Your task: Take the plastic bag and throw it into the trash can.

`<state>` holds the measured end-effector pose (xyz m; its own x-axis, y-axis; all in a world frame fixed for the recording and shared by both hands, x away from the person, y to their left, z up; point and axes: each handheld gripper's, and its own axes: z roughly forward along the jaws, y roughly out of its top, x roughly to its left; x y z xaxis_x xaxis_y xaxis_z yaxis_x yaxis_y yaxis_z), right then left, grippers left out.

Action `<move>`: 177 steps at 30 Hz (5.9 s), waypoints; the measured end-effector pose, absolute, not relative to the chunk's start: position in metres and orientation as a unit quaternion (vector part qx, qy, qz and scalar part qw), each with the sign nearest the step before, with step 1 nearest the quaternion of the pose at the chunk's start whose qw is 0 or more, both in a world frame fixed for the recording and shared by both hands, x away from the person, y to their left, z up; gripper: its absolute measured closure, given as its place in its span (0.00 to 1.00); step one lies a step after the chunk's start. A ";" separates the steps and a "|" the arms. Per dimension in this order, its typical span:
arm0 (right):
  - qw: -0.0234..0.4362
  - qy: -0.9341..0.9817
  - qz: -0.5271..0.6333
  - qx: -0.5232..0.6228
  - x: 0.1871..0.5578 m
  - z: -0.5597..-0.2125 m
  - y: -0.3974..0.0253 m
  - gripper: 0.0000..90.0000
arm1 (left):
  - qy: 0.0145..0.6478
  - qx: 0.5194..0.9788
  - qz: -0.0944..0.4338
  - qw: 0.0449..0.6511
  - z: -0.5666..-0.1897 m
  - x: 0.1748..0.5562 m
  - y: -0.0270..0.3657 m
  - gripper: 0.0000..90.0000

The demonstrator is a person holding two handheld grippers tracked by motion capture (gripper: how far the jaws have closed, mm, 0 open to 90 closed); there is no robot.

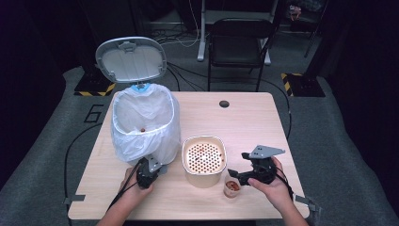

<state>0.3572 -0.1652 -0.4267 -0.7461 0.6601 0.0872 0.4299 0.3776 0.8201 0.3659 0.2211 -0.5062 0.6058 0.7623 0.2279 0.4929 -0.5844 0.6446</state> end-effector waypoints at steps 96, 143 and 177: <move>0.137 0.864 0.394 0.283 0.349 -0.455 -0.166 0.37 | 0.369 0.852 0.254 0.271 -0.507 0.366 0.221 1.00; 0.209 0.845 0.408 0.274 0.405 -0.383 -0.181 0.41 | 0.369 0.851 0.253 0.275 -0.507 0.366 0.221 1.00; 0.253 0.856 0.403 0.202 0.451 -0.369 -0.137 0.40 | 0.368 0.852 0.250 0.276 -0.507 0.367 0.221 1.00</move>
